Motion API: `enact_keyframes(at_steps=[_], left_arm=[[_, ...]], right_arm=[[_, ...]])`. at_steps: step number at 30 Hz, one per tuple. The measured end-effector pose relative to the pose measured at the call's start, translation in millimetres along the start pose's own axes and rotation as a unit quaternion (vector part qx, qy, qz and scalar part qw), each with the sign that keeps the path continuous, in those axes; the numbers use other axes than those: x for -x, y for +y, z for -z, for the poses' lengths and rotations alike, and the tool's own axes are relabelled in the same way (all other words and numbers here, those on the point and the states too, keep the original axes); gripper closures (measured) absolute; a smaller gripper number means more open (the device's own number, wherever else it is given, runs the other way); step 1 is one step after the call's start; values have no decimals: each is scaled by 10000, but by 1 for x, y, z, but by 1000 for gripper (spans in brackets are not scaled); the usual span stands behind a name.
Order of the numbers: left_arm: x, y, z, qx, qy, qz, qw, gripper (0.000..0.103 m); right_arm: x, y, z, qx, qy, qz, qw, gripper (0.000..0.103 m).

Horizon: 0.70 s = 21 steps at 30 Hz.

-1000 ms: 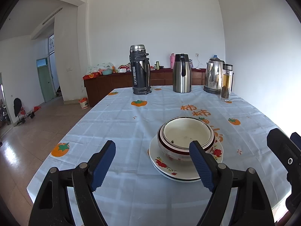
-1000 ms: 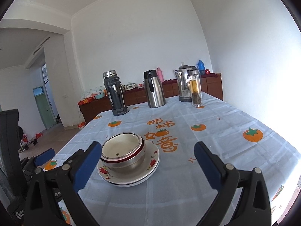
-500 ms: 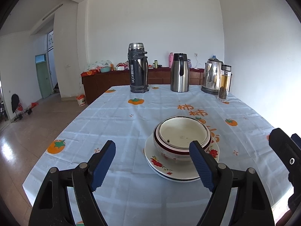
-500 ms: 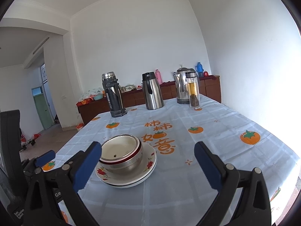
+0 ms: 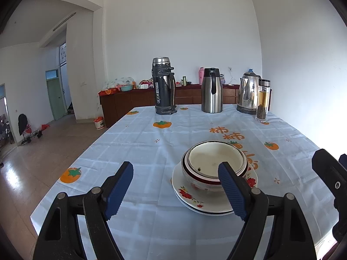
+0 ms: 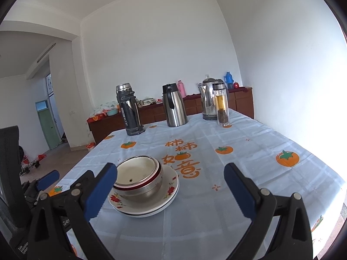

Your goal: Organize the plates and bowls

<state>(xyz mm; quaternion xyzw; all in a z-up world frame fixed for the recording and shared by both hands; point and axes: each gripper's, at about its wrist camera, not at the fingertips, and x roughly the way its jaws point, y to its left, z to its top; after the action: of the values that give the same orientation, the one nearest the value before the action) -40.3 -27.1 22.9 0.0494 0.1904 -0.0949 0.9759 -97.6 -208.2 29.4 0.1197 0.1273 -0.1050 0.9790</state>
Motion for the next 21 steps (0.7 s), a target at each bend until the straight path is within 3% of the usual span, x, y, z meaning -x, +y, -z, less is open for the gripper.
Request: enact_keyframes(at_steps=[21], left_arm=[[-7, -15, -1, -192, -8, -22, 9998, 20]], right_arm=[[-12, -15, 0, -131, 66, 76, 9999, 2]])
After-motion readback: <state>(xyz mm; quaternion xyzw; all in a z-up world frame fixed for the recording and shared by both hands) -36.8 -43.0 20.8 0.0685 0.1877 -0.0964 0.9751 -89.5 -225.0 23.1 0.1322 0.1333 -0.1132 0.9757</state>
